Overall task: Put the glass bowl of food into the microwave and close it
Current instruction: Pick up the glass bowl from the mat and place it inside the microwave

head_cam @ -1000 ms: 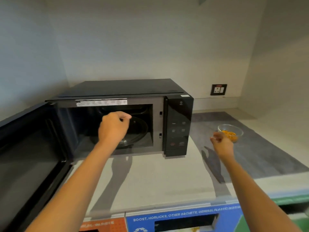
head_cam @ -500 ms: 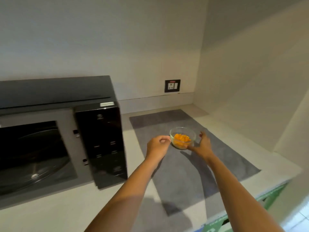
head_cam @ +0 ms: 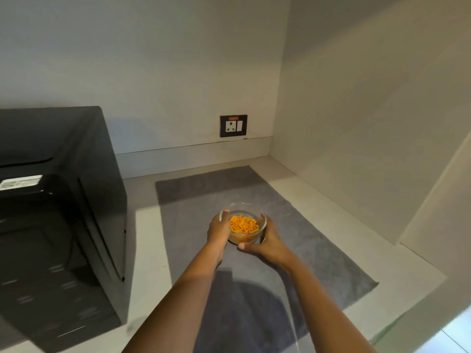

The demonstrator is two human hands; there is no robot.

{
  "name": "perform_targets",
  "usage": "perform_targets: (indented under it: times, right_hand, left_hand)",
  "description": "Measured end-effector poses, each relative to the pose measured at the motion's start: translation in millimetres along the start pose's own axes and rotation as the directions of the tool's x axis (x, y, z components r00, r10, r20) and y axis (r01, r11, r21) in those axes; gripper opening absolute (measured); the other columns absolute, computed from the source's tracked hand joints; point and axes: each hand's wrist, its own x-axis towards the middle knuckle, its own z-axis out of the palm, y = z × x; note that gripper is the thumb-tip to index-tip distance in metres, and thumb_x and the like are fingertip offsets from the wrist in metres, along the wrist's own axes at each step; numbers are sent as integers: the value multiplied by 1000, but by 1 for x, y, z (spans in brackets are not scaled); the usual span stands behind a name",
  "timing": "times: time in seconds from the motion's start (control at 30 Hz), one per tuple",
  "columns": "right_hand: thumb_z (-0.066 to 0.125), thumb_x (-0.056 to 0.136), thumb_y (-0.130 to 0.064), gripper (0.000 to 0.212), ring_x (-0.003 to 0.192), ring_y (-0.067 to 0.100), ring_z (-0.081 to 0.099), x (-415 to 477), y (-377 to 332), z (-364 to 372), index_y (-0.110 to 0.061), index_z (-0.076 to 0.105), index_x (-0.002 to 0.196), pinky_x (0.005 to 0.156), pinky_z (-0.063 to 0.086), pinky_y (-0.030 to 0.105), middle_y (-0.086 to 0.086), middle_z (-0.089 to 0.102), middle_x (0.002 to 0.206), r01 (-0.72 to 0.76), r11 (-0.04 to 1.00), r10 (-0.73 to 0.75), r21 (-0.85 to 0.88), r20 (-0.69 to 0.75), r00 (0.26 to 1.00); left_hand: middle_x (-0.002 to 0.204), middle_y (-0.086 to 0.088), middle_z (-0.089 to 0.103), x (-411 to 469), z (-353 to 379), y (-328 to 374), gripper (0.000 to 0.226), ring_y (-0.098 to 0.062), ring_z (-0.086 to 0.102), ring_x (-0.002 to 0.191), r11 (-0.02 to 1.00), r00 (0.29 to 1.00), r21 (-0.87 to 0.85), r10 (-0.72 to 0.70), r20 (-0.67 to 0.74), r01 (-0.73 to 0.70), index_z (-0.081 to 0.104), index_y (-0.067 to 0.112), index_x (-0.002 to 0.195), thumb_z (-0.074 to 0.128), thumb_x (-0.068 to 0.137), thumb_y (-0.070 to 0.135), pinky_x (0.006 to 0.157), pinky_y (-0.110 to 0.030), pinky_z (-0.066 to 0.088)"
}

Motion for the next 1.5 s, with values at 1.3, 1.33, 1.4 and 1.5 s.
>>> perform_targets:
  times: [1.3, 1.33, 1.4, 1.5]
  right_hand:
    - [85, 48, -43, 111, 102, 0, 50, -249, -130, 165, -43, 9, 129, 68, 47, 7, -12, 34, 127, 89, 996, -91, 18, 156, 984]
    - [85, 47, -45, 110, 104, 1, 50, -254, -136, 178, -45, 10, 127, 68, 47, 7, -12, 35, 127, 99, 995, -99, 13, 169, 981]
    - [84, 46, -47, 108, 110, 7, 48, -257, -140, 194, -46, 11, 125, 71, 46, 8, -11, 35, 128, 113, 994, -112, 5, 177, 978]
    - [83, 46, -53, 107, 116, 8, 43, -261, -151, 229, -49, 11, 125, 74, 43, 8, -13, 32, 130, 140, 990, -135, -6, 216, 967]
  left_hand:
    - [128, -10, 60, -269, -208, -19, 38, -22, 57, 106, 957, 995, -280, 54, -83, -75, 50, 22, 131, 34, 100, 36, 67, -21, 42]
    - [129, -9, 59, -277, -222, -21, 39, -21, 57, 107, 956, 993, -282, 49, -105, -77, 50, 23, 132, 34, 100, 38, 70, -22, 41]
    - [130, -9, 59, -285, -239, -22, 41, -20, 55, 110, 958, 990, -274, 54, -130, -88, 50, 23, 132, 33, 99, 40, 72, -22, 40]
    - [127, -8, 61, -292, -275, -23, 41, -17, 55, 105, 954, 977, -275, 61, -202, -116, 52, 23, 130, 32, 100, 41, 61, -18, 37]
